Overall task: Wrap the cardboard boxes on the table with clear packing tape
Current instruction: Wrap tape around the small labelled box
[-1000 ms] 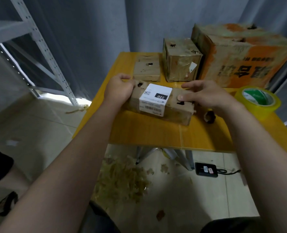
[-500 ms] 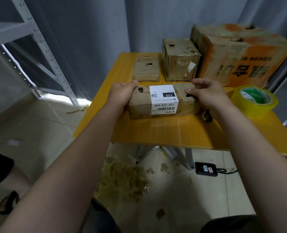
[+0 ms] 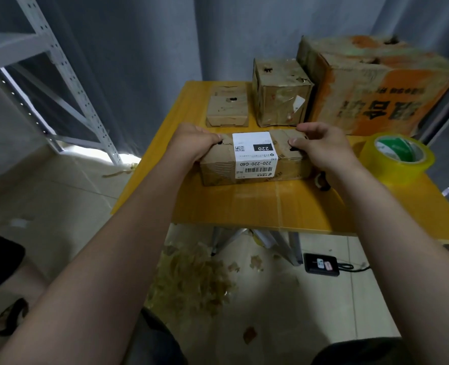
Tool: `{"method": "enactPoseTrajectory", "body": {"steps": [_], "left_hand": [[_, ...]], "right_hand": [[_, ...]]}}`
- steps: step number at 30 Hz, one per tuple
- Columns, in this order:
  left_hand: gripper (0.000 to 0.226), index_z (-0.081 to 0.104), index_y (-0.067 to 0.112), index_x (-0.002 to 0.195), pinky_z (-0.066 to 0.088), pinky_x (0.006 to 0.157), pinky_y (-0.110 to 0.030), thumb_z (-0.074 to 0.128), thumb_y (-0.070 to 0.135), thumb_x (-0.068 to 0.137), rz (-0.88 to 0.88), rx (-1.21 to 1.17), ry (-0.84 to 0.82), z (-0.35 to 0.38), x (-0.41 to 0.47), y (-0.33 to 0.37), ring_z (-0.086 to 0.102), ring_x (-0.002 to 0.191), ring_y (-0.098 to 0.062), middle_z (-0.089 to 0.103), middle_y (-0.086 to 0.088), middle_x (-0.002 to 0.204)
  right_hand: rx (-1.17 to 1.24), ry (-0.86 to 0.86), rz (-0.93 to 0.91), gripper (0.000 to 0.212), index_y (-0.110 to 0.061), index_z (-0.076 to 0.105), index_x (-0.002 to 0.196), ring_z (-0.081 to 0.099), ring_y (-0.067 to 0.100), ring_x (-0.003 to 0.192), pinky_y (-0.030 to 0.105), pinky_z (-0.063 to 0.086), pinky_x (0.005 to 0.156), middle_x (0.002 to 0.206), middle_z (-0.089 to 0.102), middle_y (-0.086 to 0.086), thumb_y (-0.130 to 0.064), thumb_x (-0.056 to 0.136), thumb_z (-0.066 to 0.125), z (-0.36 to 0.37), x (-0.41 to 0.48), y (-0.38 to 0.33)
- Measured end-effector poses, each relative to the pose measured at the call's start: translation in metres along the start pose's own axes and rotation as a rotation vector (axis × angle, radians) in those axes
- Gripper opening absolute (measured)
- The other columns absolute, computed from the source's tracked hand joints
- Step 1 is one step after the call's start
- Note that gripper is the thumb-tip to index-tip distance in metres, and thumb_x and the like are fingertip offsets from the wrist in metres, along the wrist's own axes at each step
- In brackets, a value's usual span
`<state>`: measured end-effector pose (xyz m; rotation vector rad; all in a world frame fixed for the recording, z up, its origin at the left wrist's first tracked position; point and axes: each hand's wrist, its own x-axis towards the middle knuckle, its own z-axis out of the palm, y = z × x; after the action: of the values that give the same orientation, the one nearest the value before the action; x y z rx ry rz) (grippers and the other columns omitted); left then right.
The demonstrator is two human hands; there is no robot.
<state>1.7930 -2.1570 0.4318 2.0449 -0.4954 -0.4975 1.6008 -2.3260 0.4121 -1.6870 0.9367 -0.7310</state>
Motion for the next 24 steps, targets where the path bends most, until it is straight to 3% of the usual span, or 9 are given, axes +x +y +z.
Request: {"method": "enactPoseTrajectory", "body": {"steps": [4,6,10,14,17,19,21,24], "left_hand": [[0.024,0.07,0.025,0.078,0.058,0.093,-0.041,0.083,0.044,0.083,-0.001,0.011,0.057,0.002,0.003,-0.006,0.069,0.099,-0.023,0.073,0.003,0.093],[0.026,0.071,0.027,0.084,0.057,0.095,-0.046,0.077,0.052,0.085,0.035,0.026,0.134,0.002,0.004,-0.01,0.069,0.102,-0.025,0.072,0.006,0.097],[0.036,0.069,0.024,0.095,0.058,0.093,-0.052,0.059,0.058,0.087,0.087,-0.027,0.198,-0.004,0.01,-0.01,0.073,0.096,-0.03,0.077,0.0,0.096],[0.05,0.057,0.026,0.133,0.052,0.103,-0.044,0.067,0.047,0.088,0.107,0.122,0.162,-0.003,-0.003,0.01,0.067,0.114,-0.026,0.071,-0.001,0.121],[0.041,0.059,0.025,0.133,0.037,0.107,-0.032,0.064,0.04,0.096,0.209,0.308,0.214,0.004,-0.019,0.015,0.051,0.13,-0.03,0.056,-0.002,0.138],[0.03,0.066,0.031,0.122,0.032,0.099,-0.028,0.067,0.039,0.093,0.37,0.373,0.228,0.007,-0.035,0.021,0.05,0.128,-0.028,0.058,0.004,0.131],[0.025,0.07,0.036,0.114,0.038,0.099,-0.029,0.075,0.037,0.09,0.535,0.358,0.109,0.009,-0.05,0.031,0.053,0.119,-0.013,0.061,0.015,0.12],[0.041,0.069,0.038,0.122,0.039,0.101,-0.033,0.083,0.04,0.083,0.61,0.412,-0.143,0.014,-0.068,0.034,0.044,0.125,-0.006,0.053,0.015,0.133]], "right_hand": [[-0.003,0.01,0.003,0.037,-0.022,0.067,0.128,0.059,0.002,0.091,0.011,0.043,0.06,0.12,0.064,-0.003,-0.021,0.092,0.078,0.001,-0.001,0.0],[-0.025,0.013,0.017,0.04,-0.024,0.064,0.127,0.06,0.009,0.095,0.018,0.044,0.064,0.121,0.063,-0.001,-0.023,0.09,0.08,-0.001,-0.002,-0.002],[-0.116,-0.034,0.084,0.05,-0.025,0.055,0.121,0.064,0.015,0.086,0.031,0.049,0.065,0.102,0.067,0.001,-0.031,0.08,0.084,-0.01,-0.003,-0.008],[-0.213,-0.099,0.07,0.035,-0.02,0.064,0.111,0.064,0.018,0.072,0.033,0.051,0.058,0.091,0.073,0.005,-0.031,0.083,0.081,-0.012,-0.01,-0.017],[-0.288,-0.11,0.058,0.03,-0.019,0.064,0.11,0.065,0.016,0.069,0.034,0.054,0.058,0.089,0.071,0.002,-0.032,0.088,0.079,-0.013,-0.018,-0.021],[-0.333,-0.117,0.016,0.034,-0.023,0.065,0.118,0.069,0.019,0.085,0.04,0.062,0.073,0.103,0.07,0.001,-0.033,0.089,0.08,-0.012,-0.023,-0.022],[-0.295,-0.146,-0.04,0.045,-0.027,0.065,0.13,0.068,0.02,0.105,0.044,0.06,0.092,0.122,0.065,-0.002,-0.03,0.089,0.081,-0.009,-0.028,-0.024],[-0.235,-0.137,-0.103,0.045,-0.026,0.064,0.136,0.064,0.018,0.115,0.039,0.059,0.093,0.131,0.063,-0.005,-0.028,0.093,0.077,-0.008,-0.034,-0.029]]}}
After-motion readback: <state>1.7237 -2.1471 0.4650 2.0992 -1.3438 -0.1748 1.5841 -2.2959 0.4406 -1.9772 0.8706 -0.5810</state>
